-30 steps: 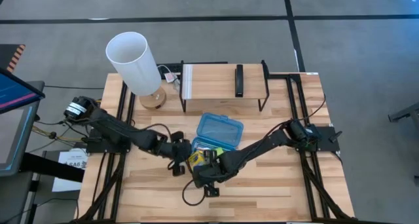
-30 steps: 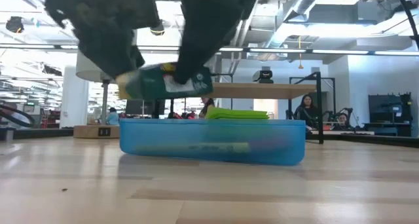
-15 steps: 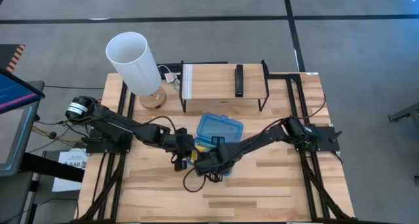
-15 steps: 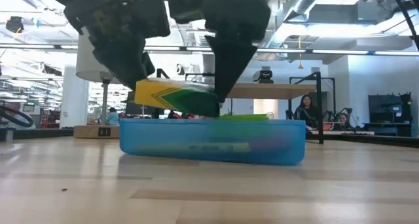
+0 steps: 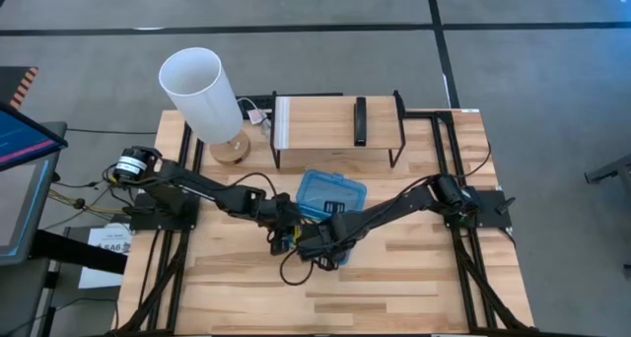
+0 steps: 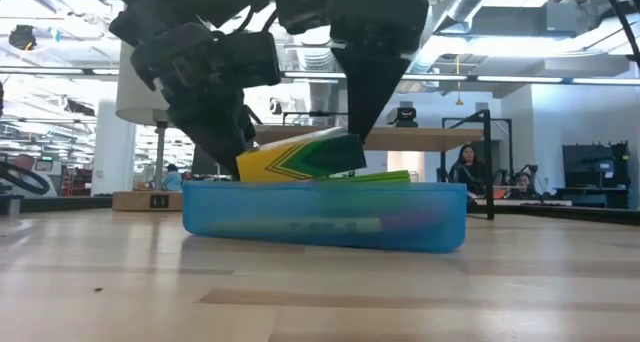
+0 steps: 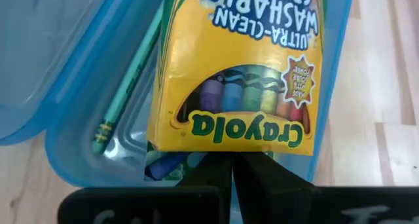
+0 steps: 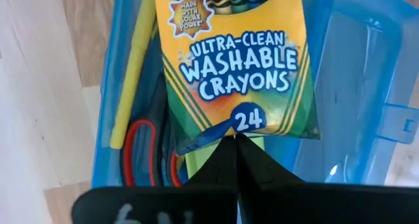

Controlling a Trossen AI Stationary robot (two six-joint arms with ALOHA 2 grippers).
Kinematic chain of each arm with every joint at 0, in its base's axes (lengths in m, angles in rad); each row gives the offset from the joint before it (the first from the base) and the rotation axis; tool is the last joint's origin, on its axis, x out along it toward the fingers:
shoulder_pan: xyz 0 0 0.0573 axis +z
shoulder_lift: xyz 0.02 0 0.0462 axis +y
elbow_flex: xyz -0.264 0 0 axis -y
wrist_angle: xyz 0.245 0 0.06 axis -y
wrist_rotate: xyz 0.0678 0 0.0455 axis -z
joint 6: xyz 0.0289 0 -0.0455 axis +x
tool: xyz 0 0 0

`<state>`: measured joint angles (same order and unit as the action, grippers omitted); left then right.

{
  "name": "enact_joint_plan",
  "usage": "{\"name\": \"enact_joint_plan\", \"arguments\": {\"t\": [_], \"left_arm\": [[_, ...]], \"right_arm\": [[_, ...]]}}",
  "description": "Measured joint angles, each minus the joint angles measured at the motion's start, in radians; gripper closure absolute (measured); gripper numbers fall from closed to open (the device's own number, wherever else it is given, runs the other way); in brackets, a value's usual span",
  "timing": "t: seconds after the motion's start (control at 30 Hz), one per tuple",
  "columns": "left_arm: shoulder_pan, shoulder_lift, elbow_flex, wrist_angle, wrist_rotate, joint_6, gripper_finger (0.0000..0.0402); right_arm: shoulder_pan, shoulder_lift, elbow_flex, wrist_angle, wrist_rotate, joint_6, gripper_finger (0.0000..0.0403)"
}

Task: Pack school essentials
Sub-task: Put the yellow crayon box into the blue supply box

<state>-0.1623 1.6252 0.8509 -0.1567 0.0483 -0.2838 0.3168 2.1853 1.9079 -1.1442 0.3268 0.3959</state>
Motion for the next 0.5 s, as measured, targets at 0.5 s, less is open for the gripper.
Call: {"name": "enact_joint_plan", "arguments": {"t": [0.5], "left_arm": [[0.005,-0.03,0.0,-0.044,-0.007,-0.013,0.0401]], "right_arm": [[0.01,-0.009,-0.051,-0.066,-0.079,0.018,0.0366]]}}
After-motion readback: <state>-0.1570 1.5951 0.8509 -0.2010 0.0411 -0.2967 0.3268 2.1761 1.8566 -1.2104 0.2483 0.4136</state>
